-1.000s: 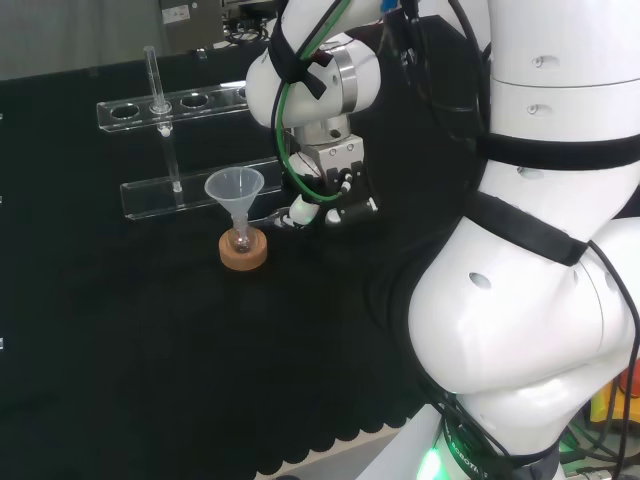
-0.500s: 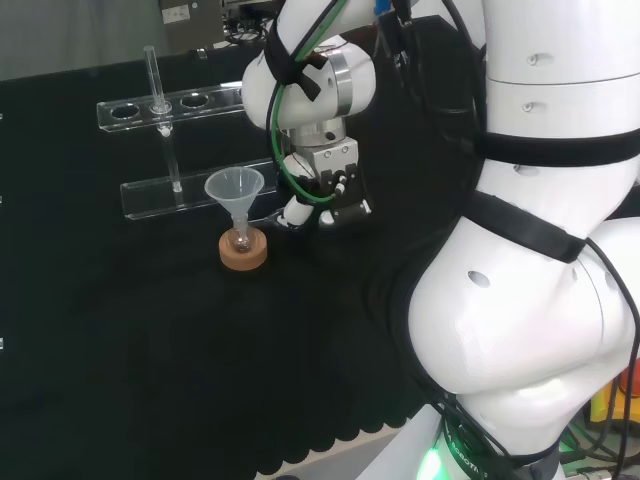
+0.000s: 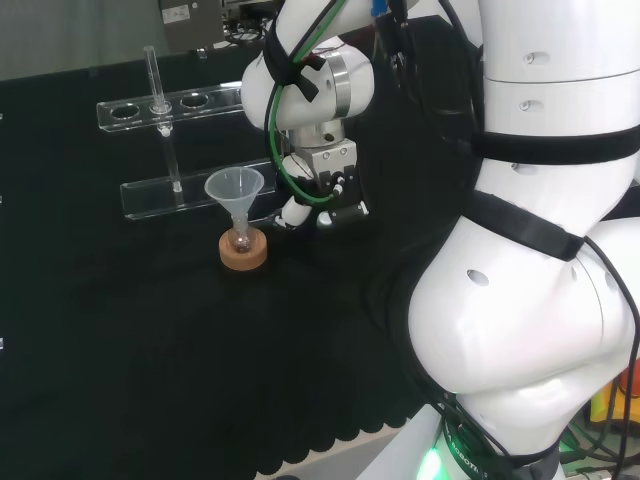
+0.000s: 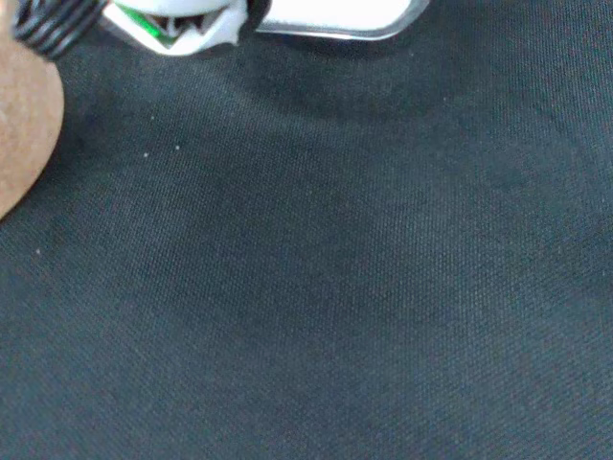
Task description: Pick up the weighing funnel.
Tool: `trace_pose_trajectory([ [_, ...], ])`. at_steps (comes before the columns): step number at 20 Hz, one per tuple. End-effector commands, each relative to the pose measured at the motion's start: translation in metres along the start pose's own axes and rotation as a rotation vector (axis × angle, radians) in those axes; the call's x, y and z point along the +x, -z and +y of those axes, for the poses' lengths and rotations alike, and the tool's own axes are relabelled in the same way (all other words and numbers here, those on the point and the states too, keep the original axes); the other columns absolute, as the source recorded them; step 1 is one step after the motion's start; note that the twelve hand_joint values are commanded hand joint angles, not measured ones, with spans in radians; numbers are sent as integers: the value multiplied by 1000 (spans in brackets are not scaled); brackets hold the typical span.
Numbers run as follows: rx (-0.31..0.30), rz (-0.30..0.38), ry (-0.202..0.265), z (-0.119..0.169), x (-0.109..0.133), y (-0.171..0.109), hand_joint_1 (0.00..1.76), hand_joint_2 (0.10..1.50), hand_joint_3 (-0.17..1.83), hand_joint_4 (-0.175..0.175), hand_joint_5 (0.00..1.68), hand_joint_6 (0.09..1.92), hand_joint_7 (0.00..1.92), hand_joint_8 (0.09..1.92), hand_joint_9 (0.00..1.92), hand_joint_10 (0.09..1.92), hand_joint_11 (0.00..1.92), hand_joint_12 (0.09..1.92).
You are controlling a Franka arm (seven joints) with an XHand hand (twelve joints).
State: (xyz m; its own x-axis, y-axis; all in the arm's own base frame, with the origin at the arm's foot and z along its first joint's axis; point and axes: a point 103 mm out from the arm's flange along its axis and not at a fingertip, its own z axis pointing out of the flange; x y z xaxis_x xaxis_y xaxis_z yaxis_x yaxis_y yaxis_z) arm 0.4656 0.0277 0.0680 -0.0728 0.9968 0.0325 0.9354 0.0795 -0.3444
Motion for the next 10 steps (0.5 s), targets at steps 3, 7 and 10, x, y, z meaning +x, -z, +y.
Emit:
trace_pose_trajectory([
  [3,9,3,-1,-1,1,-7,874,634,721,-68,540,656,382,744,639,631,344,1355],
  [7,4,11,2,-2,-1,-7,878,635,721,-68,542,663,382,745,638,632,344,1355],
  [10,7,3,0,-1,-1,-8,881,636,722,-68,543,668,382,745,638,632,344,1355],
])
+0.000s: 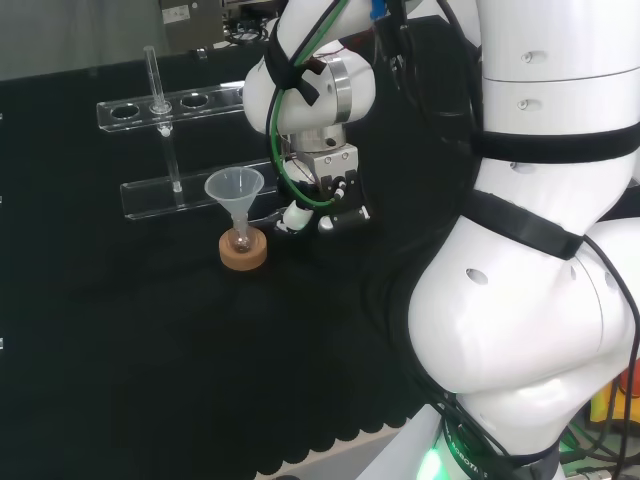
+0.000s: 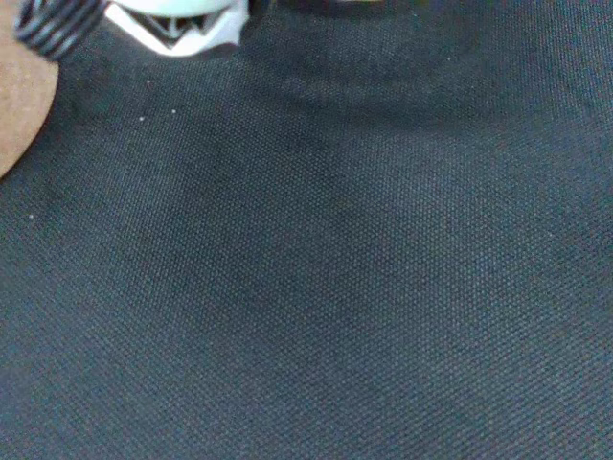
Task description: Pick up the weighing funnel.
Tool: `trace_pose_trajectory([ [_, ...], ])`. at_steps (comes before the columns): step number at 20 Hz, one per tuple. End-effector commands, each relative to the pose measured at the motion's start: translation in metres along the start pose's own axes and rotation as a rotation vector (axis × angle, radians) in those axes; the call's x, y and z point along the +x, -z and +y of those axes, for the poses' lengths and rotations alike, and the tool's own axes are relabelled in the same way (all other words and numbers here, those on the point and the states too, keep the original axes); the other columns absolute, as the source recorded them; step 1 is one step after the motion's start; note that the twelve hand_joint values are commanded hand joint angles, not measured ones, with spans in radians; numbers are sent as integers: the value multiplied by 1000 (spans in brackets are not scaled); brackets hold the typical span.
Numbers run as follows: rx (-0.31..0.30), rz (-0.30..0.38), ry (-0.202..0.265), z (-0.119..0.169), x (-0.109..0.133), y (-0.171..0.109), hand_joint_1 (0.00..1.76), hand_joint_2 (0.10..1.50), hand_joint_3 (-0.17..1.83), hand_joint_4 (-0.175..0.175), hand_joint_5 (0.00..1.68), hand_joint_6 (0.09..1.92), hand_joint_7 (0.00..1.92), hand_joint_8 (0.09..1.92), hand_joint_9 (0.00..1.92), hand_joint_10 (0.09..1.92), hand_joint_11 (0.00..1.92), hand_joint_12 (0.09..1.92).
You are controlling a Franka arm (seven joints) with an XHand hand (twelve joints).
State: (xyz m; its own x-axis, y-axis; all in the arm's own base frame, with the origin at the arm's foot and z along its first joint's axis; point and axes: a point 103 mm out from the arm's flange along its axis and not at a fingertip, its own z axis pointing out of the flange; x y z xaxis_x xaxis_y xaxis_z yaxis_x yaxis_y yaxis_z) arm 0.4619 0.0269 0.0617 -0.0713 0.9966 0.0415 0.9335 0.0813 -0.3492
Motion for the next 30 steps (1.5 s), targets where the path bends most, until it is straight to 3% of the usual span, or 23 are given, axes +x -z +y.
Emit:
trace_pose_trajectory([
  [1,2,-5,-3,0,0,-1,882,636,722,-68,543,670,381,745,638,632,344,1355],
  [30,14,-19,-14,4,1,-11,898,646,726,-66,586,733,456,761,658,637,346,1355],
])
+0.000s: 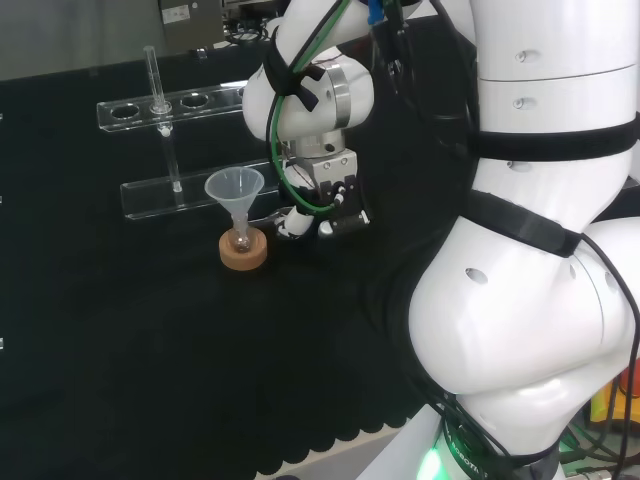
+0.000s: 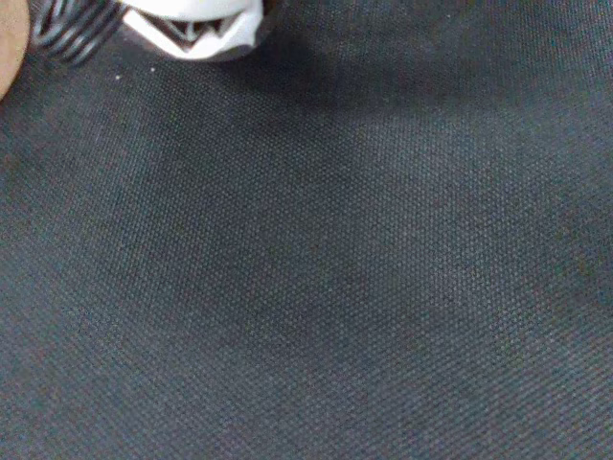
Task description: Pick up the weighing funnel.
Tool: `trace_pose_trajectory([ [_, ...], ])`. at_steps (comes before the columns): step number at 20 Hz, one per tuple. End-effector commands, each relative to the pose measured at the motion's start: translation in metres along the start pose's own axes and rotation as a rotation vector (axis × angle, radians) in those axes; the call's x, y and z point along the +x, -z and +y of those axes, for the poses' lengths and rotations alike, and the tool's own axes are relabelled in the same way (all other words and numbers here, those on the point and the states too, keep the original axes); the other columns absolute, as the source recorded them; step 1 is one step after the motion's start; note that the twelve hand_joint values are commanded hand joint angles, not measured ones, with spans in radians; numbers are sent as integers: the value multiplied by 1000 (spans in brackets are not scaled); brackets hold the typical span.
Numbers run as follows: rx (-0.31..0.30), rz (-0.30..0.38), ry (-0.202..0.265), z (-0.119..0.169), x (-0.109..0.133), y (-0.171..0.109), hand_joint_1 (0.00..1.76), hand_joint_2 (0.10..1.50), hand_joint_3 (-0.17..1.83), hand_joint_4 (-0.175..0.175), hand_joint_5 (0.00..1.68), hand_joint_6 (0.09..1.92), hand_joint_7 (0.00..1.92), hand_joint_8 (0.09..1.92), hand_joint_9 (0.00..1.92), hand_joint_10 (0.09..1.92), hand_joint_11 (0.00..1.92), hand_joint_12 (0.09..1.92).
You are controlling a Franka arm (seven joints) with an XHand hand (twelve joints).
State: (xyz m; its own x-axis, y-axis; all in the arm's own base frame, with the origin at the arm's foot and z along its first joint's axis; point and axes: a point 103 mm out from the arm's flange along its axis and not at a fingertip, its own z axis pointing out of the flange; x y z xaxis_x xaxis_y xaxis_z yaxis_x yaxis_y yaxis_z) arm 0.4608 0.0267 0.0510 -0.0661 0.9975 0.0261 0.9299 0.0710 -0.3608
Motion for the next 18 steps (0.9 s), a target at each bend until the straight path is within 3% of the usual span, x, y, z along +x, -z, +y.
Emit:
trace_pose_trajectory([
  [1,1,-12,-3,1,2,0,898,647,726,-66,590,737,456,761,658,637,346,1354],
  [5,8,-36,-12,2,2,0,909,665,729,-51,743,814,456,760,661,636,348,1354],
  [7,11,-52,-21,2,1,1,980,828,517,97,903,980,456,766,666,638,359,1353],
  [9,9,-62,-30,1,0,2,1023,838,524,156,988,1039,467,752,682,620,374,1336],
  [13,1,-67,-37,-1,-6,9,1047,748,726,166,1016,1138,490,736,707,596,393,1324],
  [18,-12,-63,-28,-9,-20,25,1052,725,778,158,1017,1164,501,736,714,592,400,1321],
])
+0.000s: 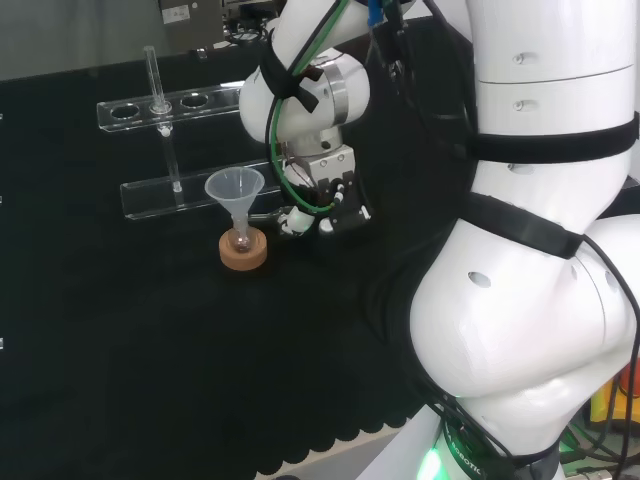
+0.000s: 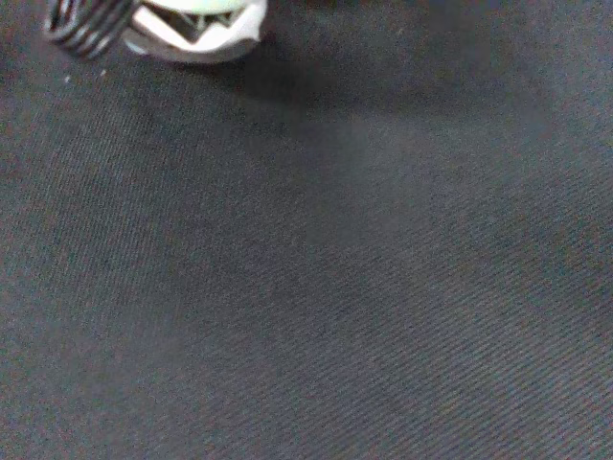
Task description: Pick up the weighing funnel.
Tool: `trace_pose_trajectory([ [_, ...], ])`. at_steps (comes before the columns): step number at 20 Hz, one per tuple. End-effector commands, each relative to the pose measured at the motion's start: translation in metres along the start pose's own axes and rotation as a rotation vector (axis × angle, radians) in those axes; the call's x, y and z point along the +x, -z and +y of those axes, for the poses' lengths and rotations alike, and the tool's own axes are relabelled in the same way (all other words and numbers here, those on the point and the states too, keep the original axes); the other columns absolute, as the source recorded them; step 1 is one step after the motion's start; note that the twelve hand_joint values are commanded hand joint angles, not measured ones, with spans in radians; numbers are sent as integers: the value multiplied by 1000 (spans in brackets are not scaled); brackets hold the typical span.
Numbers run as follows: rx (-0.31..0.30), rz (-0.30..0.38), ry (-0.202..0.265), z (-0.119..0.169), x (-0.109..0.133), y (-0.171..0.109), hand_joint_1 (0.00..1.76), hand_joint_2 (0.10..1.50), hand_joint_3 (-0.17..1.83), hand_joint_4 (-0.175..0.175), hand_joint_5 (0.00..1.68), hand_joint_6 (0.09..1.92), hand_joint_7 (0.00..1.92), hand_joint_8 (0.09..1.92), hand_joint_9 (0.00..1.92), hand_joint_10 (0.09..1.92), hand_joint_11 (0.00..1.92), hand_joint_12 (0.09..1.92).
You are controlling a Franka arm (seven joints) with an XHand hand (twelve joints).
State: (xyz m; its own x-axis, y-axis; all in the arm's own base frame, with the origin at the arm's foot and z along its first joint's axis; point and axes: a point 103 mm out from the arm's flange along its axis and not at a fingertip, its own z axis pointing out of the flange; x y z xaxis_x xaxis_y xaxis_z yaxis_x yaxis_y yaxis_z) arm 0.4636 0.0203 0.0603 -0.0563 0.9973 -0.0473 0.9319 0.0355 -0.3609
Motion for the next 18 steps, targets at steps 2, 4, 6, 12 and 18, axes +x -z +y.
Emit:
trace_pose_trajectory([
  [2,-19,-4,6,-10,-19,19,1052,723,783,157,1017,1166,495,733,715,592,403,1321],
  [4,-24,-6,2,-14,-23,23,1055,717,794,152,1019,1169,503,731,722,591,407,1320],
  [6,-26,-5,-1,-18,-27,27,1058,709,810,146,1022,1172,535,729,740,588,419,1316],
  [12,-37,-1,-10,-30,-40,39,1070,693,830,117,1035,1162,663,713,858,575,467,1301],
  [18,-52,-7,-17,-45,-49,50,1077,687,835,103,1042,1152,791,750,904,578,491,1294],
])
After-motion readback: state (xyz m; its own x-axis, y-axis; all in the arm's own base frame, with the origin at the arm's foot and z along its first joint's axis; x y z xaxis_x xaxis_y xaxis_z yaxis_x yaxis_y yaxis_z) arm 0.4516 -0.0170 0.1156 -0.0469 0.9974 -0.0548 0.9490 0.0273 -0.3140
